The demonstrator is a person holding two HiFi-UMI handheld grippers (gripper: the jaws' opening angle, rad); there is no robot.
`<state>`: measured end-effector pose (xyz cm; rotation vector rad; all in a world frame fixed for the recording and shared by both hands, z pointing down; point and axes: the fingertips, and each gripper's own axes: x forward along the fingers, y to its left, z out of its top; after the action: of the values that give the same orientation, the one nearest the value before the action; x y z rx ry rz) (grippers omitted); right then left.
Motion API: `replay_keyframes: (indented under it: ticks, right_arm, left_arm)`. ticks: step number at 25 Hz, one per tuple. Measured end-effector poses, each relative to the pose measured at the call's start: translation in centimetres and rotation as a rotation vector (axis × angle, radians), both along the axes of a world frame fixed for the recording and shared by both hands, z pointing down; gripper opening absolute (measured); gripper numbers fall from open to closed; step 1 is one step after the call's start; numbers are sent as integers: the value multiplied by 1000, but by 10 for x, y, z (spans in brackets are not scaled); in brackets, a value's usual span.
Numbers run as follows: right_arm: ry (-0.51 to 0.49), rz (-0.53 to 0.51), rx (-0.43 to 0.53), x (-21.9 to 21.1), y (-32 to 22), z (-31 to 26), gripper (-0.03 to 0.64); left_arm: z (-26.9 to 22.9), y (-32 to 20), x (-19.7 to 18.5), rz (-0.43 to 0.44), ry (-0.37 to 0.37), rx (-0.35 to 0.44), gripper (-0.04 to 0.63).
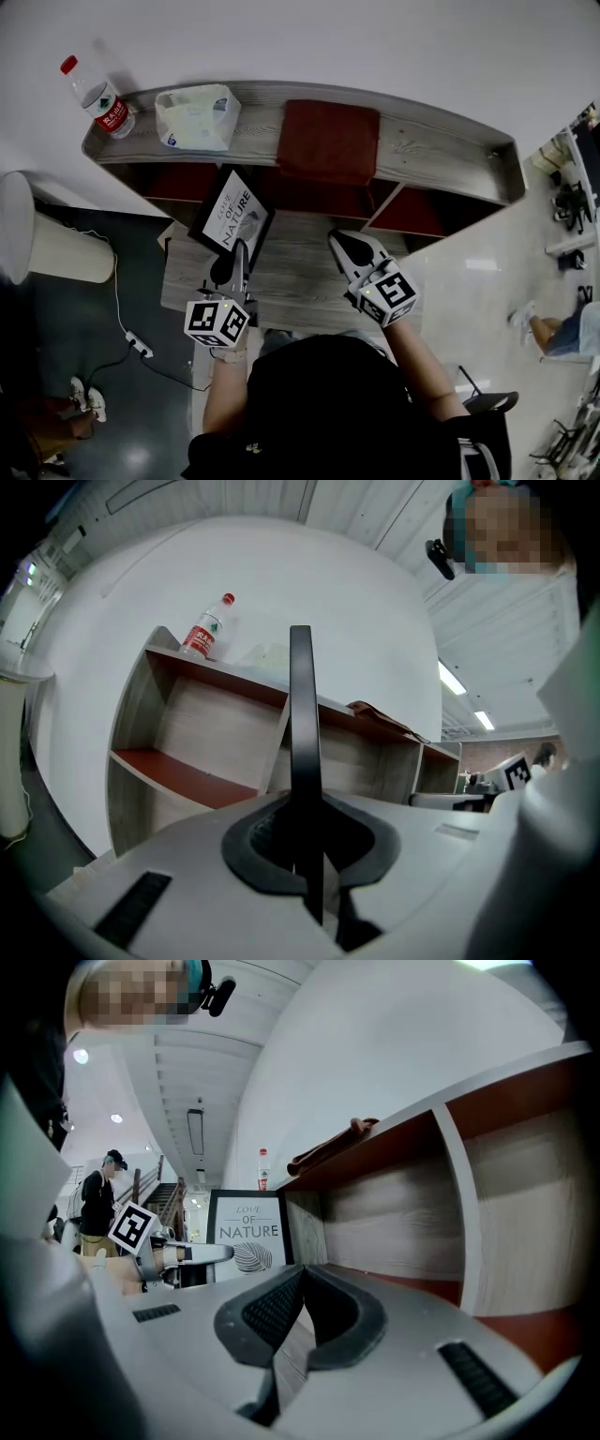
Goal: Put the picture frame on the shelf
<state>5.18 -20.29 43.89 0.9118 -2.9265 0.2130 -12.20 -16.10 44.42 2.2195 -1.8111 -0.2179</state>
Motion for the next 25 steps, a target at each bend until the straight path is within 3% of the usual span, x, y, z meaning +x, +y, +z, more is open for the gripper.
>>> replay_keyframes:
  ticks: [11, 25]
  right_arm:
    - [9, 8, -10, 10, -7, 5, -5]
    - [21, 37, -18, 8, -14, 11, -3]
  left_arm:
    - [1, -20, 6, -19, 19, 10, 32]
    - [11, -64, 9, -47, -22, 41, 32]
